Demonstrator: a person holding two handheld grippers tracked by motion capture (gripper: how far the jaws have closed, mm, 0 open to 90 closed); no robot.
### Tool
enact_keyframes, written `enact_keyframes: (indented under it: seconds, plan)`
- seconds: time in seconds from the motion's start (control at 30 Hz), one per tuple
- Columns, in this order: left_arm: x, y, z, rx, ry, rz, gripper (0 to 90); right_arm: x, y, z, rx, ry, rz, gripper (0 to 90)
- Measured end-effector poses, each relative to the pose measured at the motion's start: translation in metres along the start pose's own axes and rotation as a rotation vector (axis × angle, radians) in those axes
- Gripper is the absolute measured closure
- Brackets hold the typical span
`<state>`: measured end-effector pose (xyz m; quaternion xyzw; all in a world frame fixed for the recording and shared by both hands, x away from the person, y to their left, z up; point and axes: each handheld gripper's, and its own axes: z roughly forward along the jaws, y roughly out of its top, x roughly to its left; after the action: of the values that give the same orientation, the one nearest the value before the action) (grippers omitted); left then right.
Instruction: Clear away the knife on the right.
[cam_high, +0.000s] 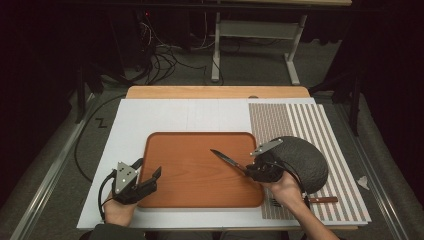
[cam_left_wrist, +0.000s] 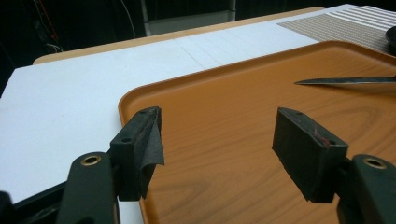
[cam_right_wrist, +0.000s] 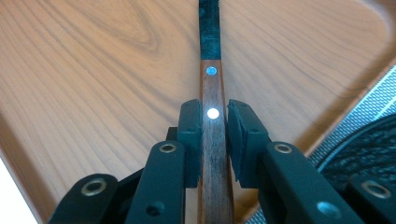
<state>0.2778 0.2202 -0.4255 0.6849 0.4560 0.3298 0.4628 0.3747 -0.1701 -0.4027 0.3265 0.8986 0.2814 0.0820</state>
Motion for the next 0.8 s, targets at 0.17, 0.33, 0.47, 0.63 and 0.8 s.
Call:
enact_keyframes:
  seconds: [0.17, 0.33, 0.47, 0.63, 0.8]
  plan:
    - [0.000, 0.000, 0.000, -0.001, 0.000, 0.001, 32.9, 0.004, 0.001, 0.006, 0.010, 0.004, -0.006, 77.9]
    - [0.000, 0.000, 0.000, -0.001, -0.001, 0.001, 32.9, 0.007, 0.001, 0.011, 0.018, 0.007, -0.024, 77.9]
    - [0.000, 0.000, 0.000, 0.000, 0.000, 0.001, 32.9, 0.010, 0.000, 0.016, 0.035, 0.012, -0.034, 77.8]
    - [0.000, 0.000, 0.000, -0.001, 0.000, 0.001, 32.9, 0.014, -0.002, 0.018, 0.034, 0.010, -0.043, 77.7]
    - [0.000, 0.000, -0.001, -0.001, 0.001, 0.002, 32.9, 0.016, -0.004, 0.017, 0.024, 0.001, -0.050, 77.3]
